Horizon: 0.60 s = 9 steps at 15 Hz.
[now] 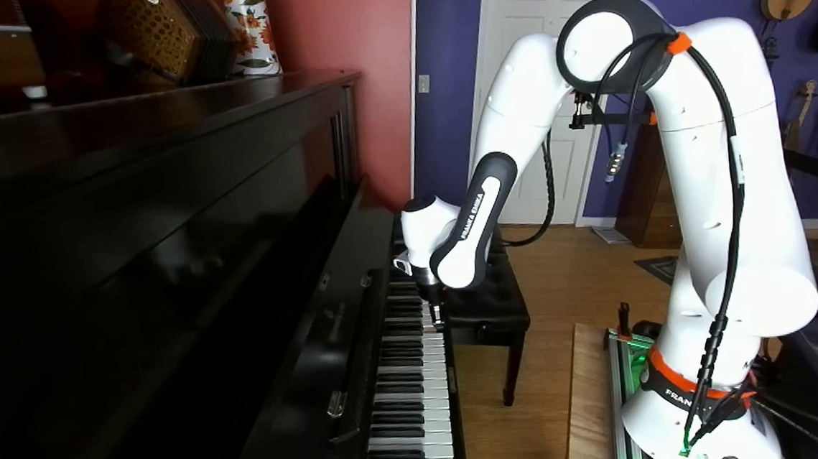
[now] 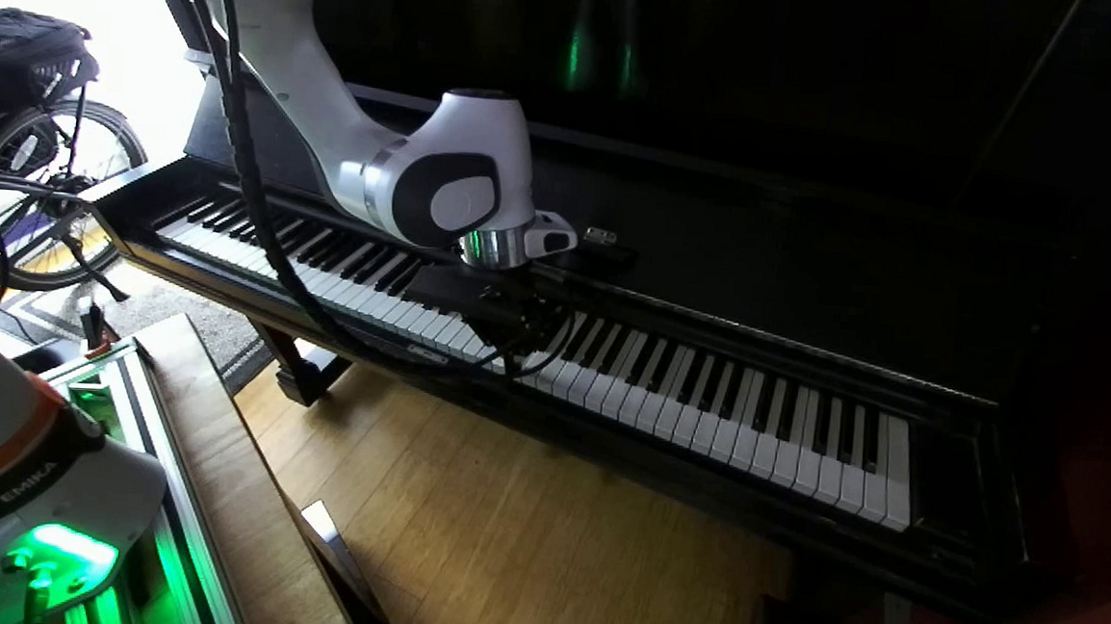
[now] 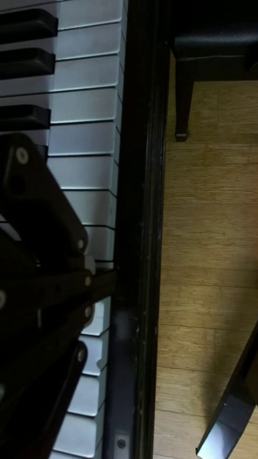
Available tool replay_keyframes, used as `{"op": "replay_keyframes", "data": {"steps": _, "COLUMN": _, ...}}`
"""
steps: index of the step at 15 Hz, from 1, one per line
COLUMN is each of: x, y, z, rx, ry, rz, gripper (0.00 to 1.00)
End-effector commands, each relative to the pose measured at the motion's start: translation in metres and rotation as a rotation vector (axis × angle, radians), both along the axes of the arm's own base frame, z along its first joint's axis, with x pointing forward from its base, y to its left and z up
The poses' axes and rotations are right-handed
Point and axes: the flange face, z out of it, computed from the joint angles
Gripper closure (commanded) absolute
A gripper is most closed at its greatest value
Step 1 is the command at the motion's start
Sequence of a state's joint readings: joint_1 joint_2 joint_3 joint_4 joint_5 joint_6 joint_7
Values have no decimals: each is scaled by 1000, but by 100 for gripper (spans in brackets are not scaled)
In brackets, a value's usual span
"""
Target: Push down on one key in the middle of the piano
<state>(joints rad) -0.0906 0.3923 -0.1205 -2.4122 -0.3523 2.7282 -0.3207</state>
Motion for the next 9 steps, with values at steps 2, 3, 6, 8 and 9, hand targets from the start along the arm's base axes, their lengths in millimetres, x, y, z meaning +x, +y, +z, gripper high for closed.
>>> {"op": "replay_keyframes", "data": {"steps": 2, "x": -1, "y": 1, "z": 17, "rx": -18, "ry": -33, "rz": 25, "gripper": 100}}
{"op": "replay_keyframes", "data": {"steps": 3, "x": -1, "y": 2, "z": 21, "rx": -15, "ry": -39, "rz": 27, "gripper": 100}}
{"op": "replay_keyframes", "data": {"steps": 6, "x": 1, "y": 3, "z": 33, "rx": -25, "ry": -58, "rz": 29, "gripper": 100}}
{"op": "replay_keyframes", "data": {"steps": 8, "x": 1, "y": 5, "z": 42, "rx": -31, "ry": -68, "rz": 35, "gripper": 100}}
{"op": "replay_keyframes", "data": {"steps": 9, "x": 1, "y": 6, "z": 46, "rx": -33, "ry": -73, "rz": 37, "gripper": 100}}
